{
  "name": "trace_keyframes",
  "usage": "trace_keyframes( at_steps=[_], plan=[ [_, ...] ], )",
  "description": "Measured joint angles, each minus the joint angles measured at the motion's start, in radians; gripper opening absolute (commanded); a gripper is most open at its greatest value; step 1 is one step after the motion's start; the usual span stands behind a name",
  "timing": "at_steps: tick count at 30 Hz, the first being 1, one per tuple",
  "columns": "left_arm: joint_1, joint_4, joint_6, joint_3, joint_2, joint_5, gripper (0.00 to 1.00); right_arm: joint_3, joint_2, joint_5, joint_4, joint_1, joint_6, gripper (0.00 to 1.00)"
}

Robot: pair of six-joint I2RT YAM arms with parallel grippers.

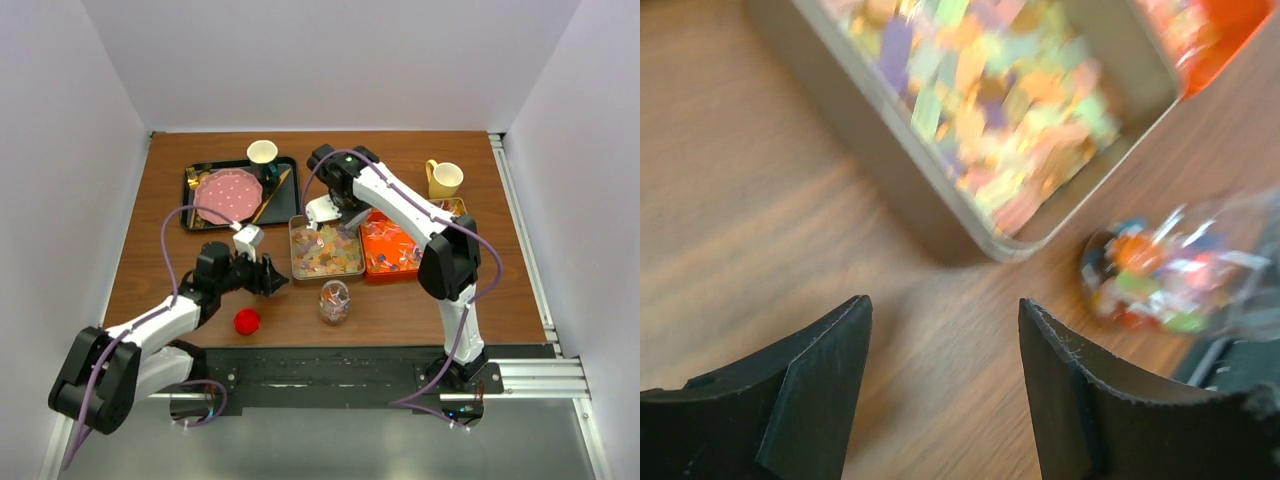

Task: Pack the candies
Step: Scoop the fake candies from the storage box.

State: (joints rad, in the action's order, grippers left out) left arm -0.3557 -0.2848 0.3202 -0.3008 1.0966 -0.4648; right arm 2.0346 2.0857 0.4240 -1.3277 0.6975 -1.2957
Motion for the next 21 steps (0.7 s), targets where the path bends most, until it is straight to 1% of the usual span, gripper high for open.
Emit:
trace_keyframes(
  at_steps=[4, 10, 12, 15, 18, 21],
  plan=[
    [-0.097, -0.027, -0.027, 0.072, -0.040, 0.131, 0.67, -0.013, -0.003, 0.056, 0.006, 0.036, -0.024, 0.00],
    [-0.206, -0.113, -0.056, 0.073, 0.035, 0.217, 0.68, -0.160, -0.024, 0.138, 0.058, 0.094, -0.075, 0.00],
    [-0.225, -0.152, -0.050, 0.073, 0.074, 0.232, 0.68, -0.199, -0.024, 0.166, 0.101, 0.112, -0.087, 0.00],
    [-0.232, -0.212, -0.018, 0.085, 0.111, 0.246, 0.69, -0.212, -0.024, 0.220, 0.143, 0.126, -0.095, 0.00],
    [-0.232, -0.274, 0.012, 0.125, 0.106, 0.257, 0.72, -0.217, -0.024, 0.272, 0.203, 0.125, -0.106, 0.00],
    [-0.234, -0.319, 0.037, 0.163, 0.109, 0.265, 0.73, -0.222, -0.022, 0.310, 0.245, 0.122, -0.119, 0.00]
  ],
)
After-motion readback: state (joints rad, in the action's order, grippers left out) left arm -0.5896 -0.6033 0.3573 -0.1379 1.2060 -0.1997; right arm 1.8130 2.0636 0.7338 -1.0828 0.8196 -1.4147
